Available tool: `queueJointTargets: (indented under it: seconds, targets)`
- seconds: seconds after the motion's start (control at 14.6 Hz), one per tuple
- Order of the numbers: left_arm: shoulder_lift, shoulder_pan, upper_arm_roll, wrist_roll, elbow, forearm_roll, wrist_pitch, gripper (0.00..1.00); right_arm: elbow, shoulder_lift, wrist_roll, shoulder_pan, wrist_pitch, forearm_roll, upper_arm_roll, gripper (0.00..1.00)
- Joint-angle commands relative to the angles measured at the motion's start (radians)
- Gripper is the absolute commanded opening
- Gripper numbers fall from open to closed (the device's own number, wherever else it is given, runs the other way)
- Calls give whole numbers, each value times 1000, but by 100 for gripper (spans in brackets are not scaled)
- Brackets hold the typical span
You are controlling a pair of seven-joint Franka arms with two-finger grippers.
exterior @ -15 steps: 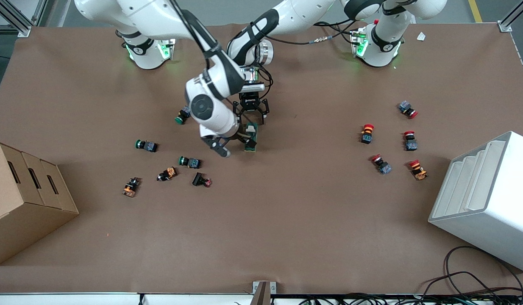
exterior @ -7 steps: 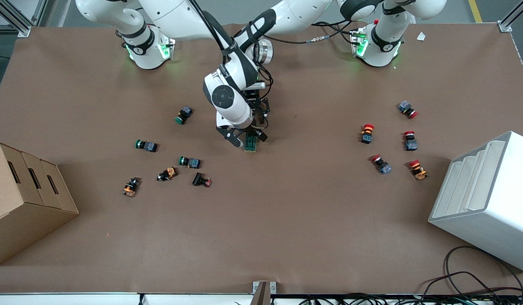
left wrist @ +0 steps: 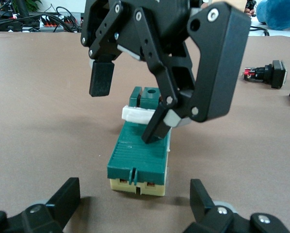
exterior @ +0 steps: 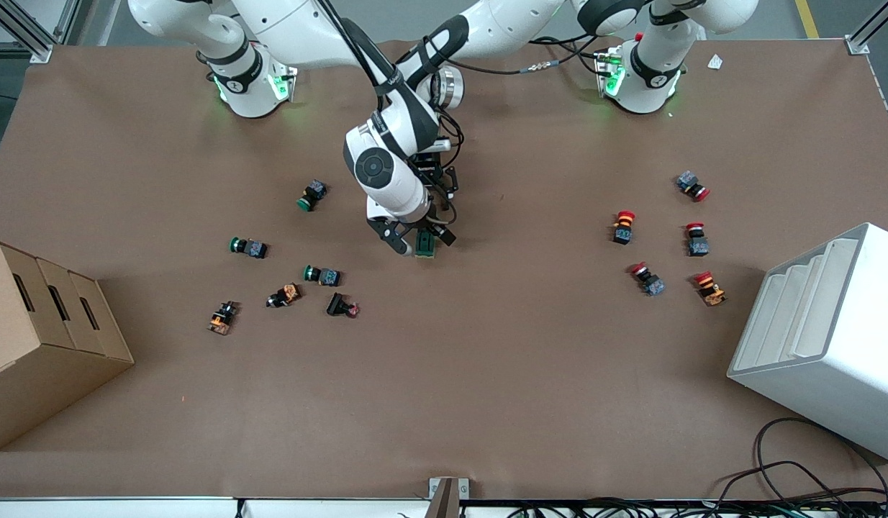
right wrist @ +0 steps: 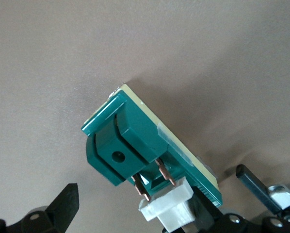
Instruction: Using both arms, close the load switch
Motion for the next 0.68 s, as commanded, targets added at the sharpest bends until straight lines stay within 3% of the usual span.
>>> queueJointTargets:
  seconds: [0.0, 0.21, 0.62]
  targets:
    - [13, -3, 7, -21, 2, 15, -4, 100, 69, -3, -2, -38, -28, 18, 2, 100]
    - [11, -5, 7, -21, 2, 15, -4, 100, 138, -2, -1, -70, -132, 16, 0, 100]
    - [11, -3, 7, -22, 2, 15, -4, 100, 161, 26, -8, -81, -140, 5, -1, 100]
